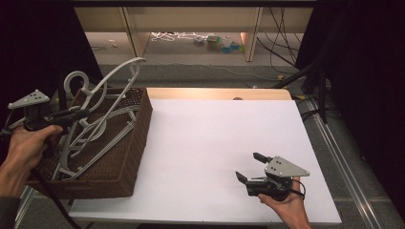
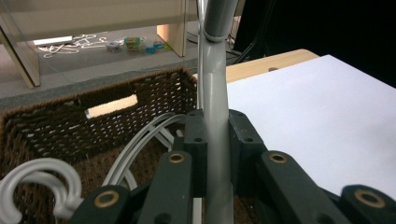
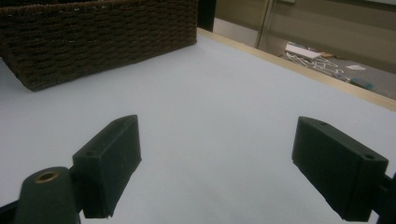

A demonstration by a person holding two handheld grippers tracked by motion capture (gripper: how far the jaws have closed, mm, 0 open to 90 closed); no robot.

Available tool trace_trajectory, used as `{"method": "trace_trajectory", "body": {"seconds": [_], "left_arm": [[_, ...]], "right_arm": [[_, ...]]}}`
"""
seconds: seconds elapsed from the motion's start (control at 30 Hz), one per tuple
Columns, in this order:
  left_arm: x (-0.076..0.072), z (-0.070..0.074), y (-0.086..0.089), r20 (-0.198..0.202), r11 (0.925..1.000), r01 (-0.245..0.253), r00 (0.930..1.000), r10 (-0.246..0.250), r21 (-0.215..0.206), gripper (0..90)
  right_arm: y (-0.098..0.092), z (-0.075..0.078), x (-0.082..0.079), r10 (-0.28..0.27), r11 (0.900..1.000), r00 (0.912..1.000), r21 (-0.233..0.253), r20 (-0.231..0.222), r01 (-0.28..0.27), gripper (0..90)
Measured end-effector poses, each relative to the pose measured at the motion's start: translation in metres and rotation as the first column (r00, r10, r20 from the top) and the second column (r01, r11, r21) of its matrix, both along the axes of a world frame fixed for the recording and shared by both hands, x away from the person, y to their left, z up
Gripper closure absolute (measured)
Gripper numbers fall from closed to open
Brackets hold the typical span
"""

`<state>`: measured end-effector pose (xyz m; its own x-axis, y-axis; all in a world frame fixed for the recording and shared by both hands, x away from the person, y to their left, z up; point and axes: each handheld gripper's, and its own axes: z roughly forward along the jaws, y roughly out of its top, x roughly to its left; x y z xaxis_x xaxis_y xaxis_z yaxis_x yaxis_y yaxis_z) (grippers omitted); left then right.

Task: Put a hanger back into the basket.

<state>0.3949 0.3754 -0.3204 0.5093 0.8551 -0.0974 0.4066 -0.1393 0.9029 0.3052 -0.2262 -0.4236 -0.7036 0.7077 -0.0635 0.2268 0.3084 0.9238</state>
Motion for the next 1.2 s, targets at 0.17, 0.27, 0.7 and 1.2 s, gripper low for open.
{"method": "trace_trajectory", "body": {"seconds": [0.17, 0.27, 0.7, 1.2], "left_arm": [[0.002, -0.011, 0.007, -0.011, 0.9992, -0.011, 0.9999, 0.012, 0.038, 79.5], [0.002, -0.017, 0.009, -0.018, 0.9977, -0.016, 0.9997, 0.017, 0.065, 79.4], [-0.006, -0.039, 0.018, -0.052, 0.9959, -0.002, 0.9986, 0.006, 0.09, 79.4], [-0.012, -0.055, 0.024, -0.14, 0.9961, 0.016, 0.9902, -0.003, 0.087, 79.4]], "right_arm": [[0.001, 0.0, 0.0, 0.004, 1.0, 1.0, 0.009, 0.006, -0.004, 16.4], [0.001, 0.0, 0.0, 0.005, 1.0, 1.0, 0.009, 0.005, -0.005, 16.4], [0.001, 0.0, 0.0, 0.004, 1.0, 1.0, 0.006, 0.008, -0.004, 16.4], [0.0, -0.001, 0.0, 0.003, 1.0, 1.0, -0.002, 0.007, -0.003, 16.4]]}}
